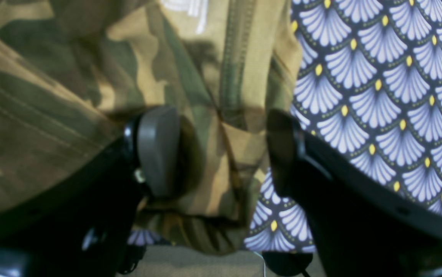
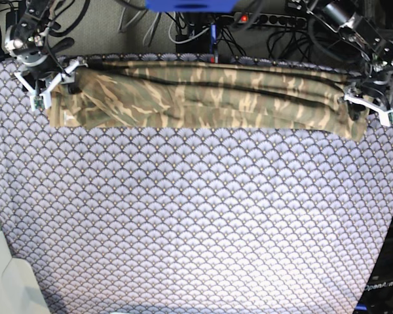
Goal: Fold the T-shirt properly
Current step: 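Grasp the strip's other end with the left gripper and fold it inward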
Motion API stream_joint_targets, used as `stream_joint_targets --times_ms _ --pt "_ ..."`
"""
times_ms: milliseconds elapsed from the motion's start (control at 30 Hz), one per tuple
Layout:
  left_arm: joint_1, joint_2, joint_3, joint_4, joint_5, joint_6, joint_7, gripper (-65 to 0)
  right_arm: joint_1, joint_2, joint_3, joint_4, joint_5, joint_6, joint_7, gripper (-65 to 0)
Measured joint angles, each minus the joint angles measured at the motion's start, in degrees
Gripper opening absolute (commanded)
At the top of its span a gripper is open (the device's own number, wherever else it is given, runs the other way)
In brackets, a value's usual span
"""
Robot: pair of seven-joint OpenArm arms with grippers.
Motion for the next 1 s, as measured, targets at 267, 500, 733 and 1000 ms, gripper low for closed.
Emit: stream_joint_targets --times_ms 267,500,733,1000 --pt "0.63 0.28 0.04 -0.55 -2.49 -0.79 -0.13 -64.2 0.00 -0.02 0.00 0.09 0.00 0.02 -0.02 -27.8" --pt "1.99 5.44 0.92 11.69 3.23 0.31 6.75 -64.2 0.00 0.02 0.00 0.02 -0.20 0.00 -0.02 -28.0" --pt "4.15 8.83 10.60 25.94 8.44 -0.59 25.51 -64.4 0.00 0.02 0.04 0.00 -0.13 0.00 0.00 -28.4" --pt "4.00 8.07 22.73 29.88 8.41 -0.59 34.36 -64.5 0.04 -0.02 -0.07 -0.07 -0.02 0.02 0.02 -37.2"
